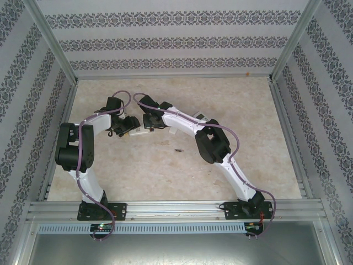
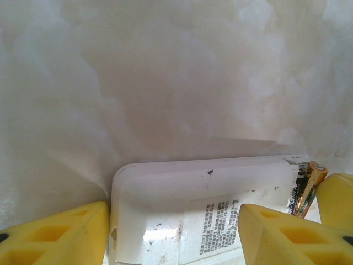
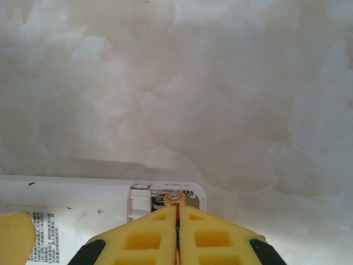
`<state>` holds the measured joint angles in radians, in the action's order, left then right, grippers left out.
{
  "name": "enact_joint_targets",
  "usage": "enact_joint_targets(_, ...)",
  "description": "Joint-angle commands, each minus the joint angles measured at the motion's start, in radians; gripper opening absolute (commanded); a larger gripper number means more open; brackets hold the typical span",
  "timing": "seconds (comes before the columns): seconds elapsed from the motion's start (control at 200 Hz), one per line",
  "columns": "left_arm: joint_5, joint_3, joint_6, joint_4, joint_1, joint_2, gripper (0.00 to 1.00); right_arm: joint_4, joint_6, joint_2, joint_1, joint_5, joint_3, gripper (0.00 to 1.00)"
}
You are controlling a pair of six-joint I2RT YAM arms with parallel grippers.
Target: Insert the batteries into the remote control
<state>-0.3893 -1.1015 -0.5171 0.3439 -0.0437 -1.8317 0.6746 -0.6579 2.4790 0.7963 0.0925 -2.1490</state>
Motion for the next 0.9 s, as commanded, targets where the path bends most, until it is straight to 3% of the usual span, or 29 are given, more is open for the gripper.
enact_joint_targets(0.0, -0.012, -0.005, 0.004, -0.016, 0.002, 0.024, 0.64, 0.038, -0.003, 0.01, 0.013, 0.005, 0.048, 0.1)
enact_joint_targets(0.435, -0.016, 0.002, 0.0, -0.023, 0.002, 0.029, 0.64, 0.036, -0.02, -0.021, 0.047, 0.002, 0.172, 0.16)
enact_joint_targets(0.659, -0.016, 0.0, 0.0, -0.019, 0.002, 0.035, 0.64, 0.028, -0.115, -0.031, 0.045, -0.153, 0.224, 0.14)
enact_joint_targets(0.899, -0.009, -0.007, 0.007, -0.013, 0.002, 0.04, 0.65, 0.042, -0.06, -0.123, 0.018, -0.105, 0.152, 0.18)
